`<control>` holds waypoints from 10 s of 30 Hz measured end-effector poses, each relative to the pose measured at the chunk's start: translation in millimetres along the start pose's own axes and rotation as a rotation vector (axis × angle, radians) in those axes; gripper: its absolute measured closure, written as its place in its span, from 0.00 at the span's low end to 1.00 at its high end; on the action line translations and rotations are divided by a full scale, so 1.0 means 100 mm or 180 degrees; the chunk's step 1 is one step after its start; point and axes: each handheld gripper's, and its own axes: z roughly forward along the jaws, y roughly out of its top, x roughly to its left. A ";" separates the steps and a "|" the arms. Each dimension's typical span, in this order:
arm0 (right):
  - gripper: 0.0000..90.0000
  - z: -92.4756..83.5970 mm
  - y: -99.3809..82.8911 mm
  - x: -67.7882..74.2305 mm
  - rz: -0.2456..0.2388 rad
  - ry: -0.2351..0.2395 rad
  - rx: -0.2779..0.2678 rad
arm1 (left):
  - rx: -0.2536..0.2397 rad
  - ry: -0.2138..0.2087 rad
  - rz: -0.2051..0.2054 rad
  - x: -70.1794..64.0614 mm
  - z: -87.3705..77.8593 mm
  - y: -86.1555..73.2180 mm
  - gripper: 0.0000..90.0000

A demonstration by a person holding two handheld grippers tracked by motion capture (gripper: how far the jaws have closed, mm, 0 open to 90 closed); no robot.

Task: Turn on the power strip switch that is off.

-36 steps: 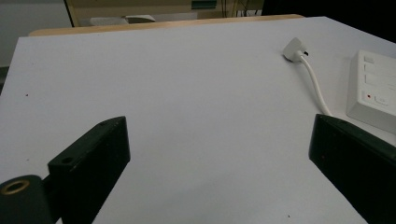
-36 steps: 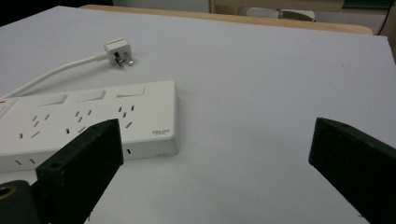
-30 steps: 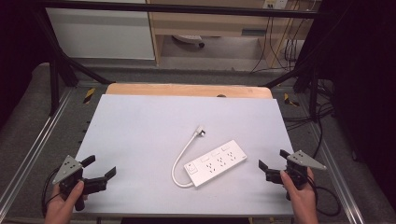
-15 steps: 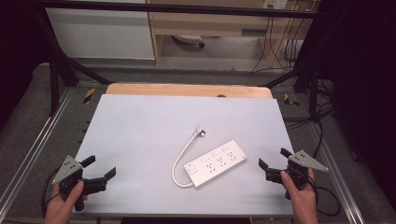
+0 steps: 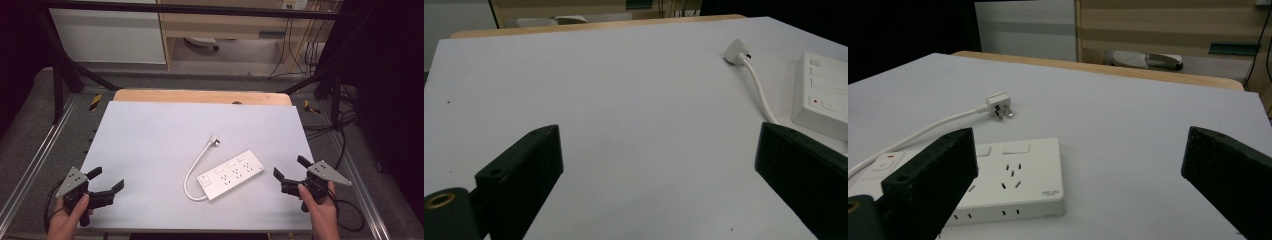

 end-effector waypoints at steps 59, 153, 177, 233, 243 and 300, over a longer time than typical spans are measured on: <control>0.04 0.81 0.38 0.05 -0.0010 0.0291 0.0321 | 0.0030 0.0000 0.0018 0.04 0.04 -0.02 0.06; 1.00 1.30 -0.13 0.41 -0.0342 0.0490 0.0634 | 0.0131 0.0065 -0.0016 0.09 0.07 -0.05 0.07; 1.00 1.31 -0.19 0.47 -0.0315 0.0572 0.0698 | 0.0126 0.0057 -0.0023 0.09 0.06 -0.05 0.07; 1.00 1.31 -0.23 0.48 -0.0250 0.0580 0.0682 | 0.0127 0.0047 -0.0002 0.08 0.06 -0.05 0.07; 1.00 1.32 -0.25 0.49 -0.0297 0.0583 0.0699 | 0.0127 0.0040 0.0003 0.08 0.06 -0.05 0.07; 0.89 1.20 -0.09 0.40 -0.0157 0.0516 0.0399 | 0.0123 0.0040 0.0028 0.08 0.06 -0.05 0.07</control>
